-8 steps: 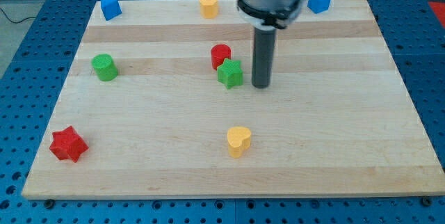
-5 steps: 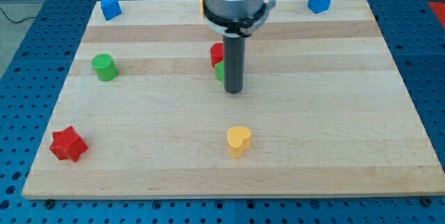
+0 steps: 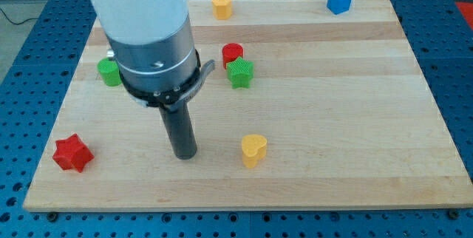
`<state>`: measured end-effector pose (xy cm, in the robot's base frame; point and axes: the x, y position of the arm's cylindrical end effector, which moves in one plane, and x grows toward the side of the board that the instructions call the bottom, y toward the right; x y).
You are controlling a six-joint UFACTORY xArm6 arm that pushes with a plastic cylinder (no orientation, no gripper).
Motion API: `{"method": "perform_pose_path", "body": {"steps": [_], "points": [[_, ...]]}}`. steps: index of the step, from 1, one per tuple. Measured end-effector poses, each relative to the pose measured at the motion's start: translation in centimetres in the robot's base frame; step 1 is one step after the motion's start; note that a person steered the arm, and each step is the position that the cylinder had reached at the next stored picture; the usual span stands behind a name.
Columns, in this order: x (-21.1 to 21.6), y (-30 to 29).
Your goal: Place the yellow heart right diagonally towards green star
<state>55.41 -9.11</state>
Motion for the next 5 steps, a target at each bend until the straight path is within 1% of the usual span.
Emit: {"method": "perform_pose_path", "body": {"steps": [1,2,3,4,5], "points": [[0.9,3.1],[0.4,10.8],[-1.3,17.9],[-1.1,20.5],[1.0,16.9]]}}
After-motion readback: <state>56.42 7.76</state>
